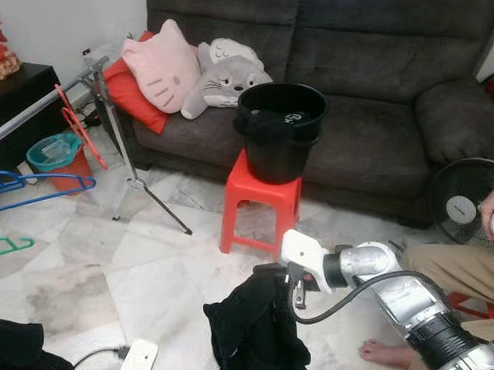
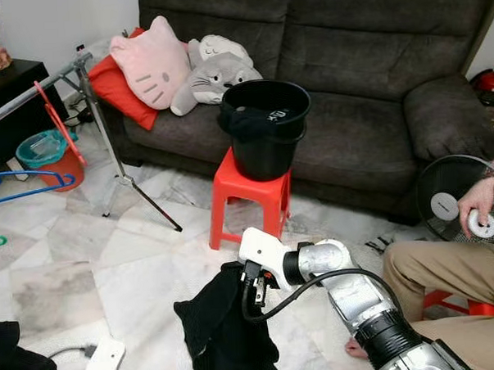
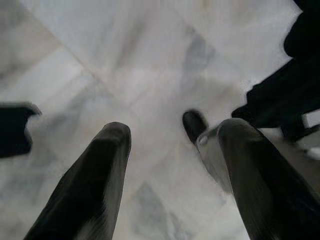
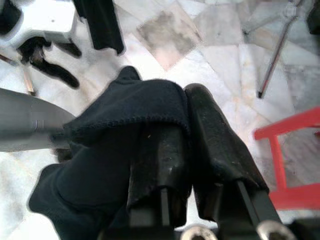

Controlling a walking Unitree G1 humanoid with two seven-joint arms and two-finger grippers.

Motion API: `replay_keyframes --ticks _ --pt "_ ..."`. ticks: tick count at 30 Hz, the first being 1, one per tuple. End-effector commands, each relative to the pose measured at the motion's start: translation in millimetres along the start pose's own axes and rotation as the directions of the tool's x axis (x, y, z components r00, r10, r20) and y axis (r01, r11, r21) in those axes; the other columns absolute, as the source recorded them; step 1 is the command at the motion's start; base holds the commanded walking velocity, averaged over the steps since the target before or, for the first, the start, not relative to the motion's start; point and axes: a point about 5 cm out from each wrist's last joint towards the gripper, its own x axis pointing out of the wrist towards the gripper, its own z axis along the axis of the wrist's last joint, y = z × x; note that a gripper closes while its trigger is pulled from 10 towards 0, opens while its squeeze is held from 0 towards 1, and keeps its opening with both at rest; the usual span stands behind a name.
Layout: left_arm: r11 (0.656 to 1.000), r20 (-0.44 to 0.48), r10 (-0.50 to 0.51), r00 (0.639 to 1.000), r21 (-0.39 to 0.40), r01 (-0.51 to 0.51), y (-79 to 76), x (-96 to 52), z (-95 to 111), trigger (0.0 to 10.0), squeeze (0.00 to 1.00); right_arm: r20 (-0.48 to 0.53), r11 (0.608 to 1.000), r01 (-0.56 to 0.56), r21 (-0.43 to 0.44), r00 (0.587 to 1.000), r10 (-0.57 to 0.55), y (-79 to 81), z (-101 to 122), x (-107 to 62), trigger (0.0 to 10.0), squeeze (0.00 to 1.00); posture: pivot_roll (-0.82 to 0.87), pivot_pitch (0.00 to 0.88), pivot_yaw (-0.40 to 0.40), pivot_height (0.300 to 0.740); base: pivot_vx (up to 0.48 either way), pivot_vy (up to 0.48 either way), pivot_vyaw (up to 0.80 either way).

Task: Hang hanger

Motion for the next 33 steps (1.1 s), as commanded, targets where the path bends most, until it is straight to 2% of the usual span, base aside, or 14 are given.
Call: replay_keyframes --ticks 1,2,3,5,6,7,9,11,12,13,17,18,22,33 --pt "0.996 0.239 0.033 0.970 0.074 -0.052 33.0 -3.0 62.6 10.0 0.00 0.014 0.989 0.147 -0.017 0.989 -0.147 -20.8 7.8 -3.6 10.0 0.00 -0.07 0.000 -0.039 0.740 0.000 0.000 0.00" --pt "0.996 0.239 0.033 0.970 0.074 -0.052 33.0 -3.0 62.6 10.0 0.00 0.014 0.989 0.147 -0.017 0.989 -0.147 -20.8 7.8 -3.6 10.0 0.00 -0.07 0.000 -0.039 0.740 0.000 0.000 0.00" --pt "0.994 0.285 0.058 0.957 0.068 -0.080 37.4 -4.7 72.5 10.0 0.00 0.011 0.974 0.227 -0.006 0.974 -0.227 -29.1 8.0 -3.4 10.0 0.00 -0.07 0.000 -0.041 0.740 0.000 0.000 0.00" --pt "0.992 0.316 0.075 0.946 0.069 -0.102 40.1 -5.9 79.4 10.0 0.00 0.010 0.958 0.288 0.002 0.958 -0.288 -35.1 8.0 -3.6 10.0 0.00 -0.07 0.000 -0.043 0.740 0.000 0.000 0.00" --pt "0.988 0.362 0.132 0.923 0.024 -0.151 44.9 -7.7 89.2 10.0 0.00 0.014 0.910 0.412 0.042 0.911 -0.412 -45.5 9.4 -4.8 10.0 0.00 -0.06 0.000 -0.045 0.740 0.000 0.000 0.00" --pt "0.985 0.384 0.160 0.909 -0.008 -0.170 46.6 -8.6 93.7 10.0 0.00 0.035 0.867 0.489 0.100 0.869 -0.494 -51.0 11.3 -6.1 10.0 0.00 -0.06 0.000 -0.046 0.740 0.000 0.000 0.00" --pt "0.976 0.412 0.216 0.885 -0.089 -0.197 48.4 -9.7 99.2 10.0 0.00 0.078 0.791 0.576 0.205 0.796 -0.600 -56.0 14.0 -9.1 10.0 0.00 -0.06 0.000 -0.047 0.740 0.000 0.000 0.00" --pt "0.974 0.409 0.227 0.884 -0.122 -0.193 46.8 -9.1 97.1 10.0 0.00 0.123 0.743 0.620 0.254 0.741 -0.660 -56.1 15.5 -11.6 10.0 0.00 -0.06 0.000 -0.046 0.740 0.000 0.000 0.00" --pt "0.967 0.384 0.245 0.890 -0.161 -0.197 42.9 -7.0 89.5 10.0 0.00 0.142 0.671 0.660 0.337 0.669 -0.729 -54.2 12.4 -14.7 10.0 0.00 -0.06 0.000 -0.046 0.740 0.000 0.000 0.00" --pt "0.963 0.360 0.253 0.898 -0.183 -0.197 39.3 -5.3 82.6 10.0 0.00 0.137 0.621 0.673 0.401 0.626 -0.767 -51.5 7.0 -15.9 10.0 0.00 -0.07 0.000 -0.044 0.740 0.000 0.000 0.00" --pt "0.956 0.322 0.263 0.909 -0.215 -0.200 31.0 -2.9 69.6 10.0 0.00 0.118 0.515 0.702 0.493 0.532 -0.839 -42.2 -3.1 -19.7 10.0 0.00 -0.08 0.000 -0.036 0.740 0.000 0.000 0.00" --pt "0.946 0.317 0.277 0.907 -0.258 -0.198 27.7 -2.4 66.3 10.0 0.00 0.103 0.425 0.737 0.526 0.441 -0.892 -38.2 -5.9 -26.0 10.0 0.00 -0.08 0.000 -0.034 0.740 0.000 0.000 0.00" --pt "0.939 0.318 0.295 0.901 -0.274 -0.210 26.9 -2.9 63.8 10.0 0.00 0.098 0.299 0.764 0.572 0.298 -0.949 -31.9 -5.3 -38.5 10.0 0.00 -0.09 0.000 -0.013 0.740 0.000 0.000 0.00" --pt "0.939 0.318 0.295 0.901 -0.274 -0.210 26.9 -2.9 63.8 10.0 0.00 0.098 0.299 0.764 0.572 0.298 -0.949 -31.9 -5.3 -38.5 10.0 0.00 -0.09 0.000 -0.013 0.740 0.000 0.000 0.00"
